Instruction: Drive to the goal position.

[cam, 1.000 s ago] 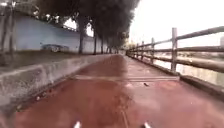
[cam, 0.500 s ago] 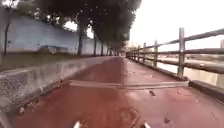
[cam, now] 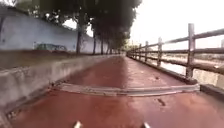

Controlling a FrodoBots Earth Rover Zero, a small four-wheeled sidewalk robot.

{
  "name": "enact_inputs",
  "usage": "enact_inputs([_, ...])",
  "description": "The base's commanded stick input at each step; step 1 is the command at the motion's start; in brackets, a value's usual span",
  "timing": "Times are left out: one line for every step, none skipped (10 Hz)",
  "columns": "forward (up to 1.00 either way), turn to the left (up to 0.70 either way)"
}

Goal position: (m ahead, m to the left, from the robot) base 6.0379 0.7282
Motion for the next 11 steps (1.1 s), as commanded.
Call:
enact_inputs([0.70,0.00])
enact_inputs([0.70,0.00])
enact_inputs([0.70,0.00])
enact_inputs([0.70,0.00])
enact_inputs([0.70,0.00])
enact_inputs([0.70,0.00])
enact_inputs([0.70,0.00])
enact_inputs([0.70,-0.25])
enact_inputs([0.70,-0.35])
enact_inputs([0.70,-0.31])
enact_inputs([0.70,0.00])
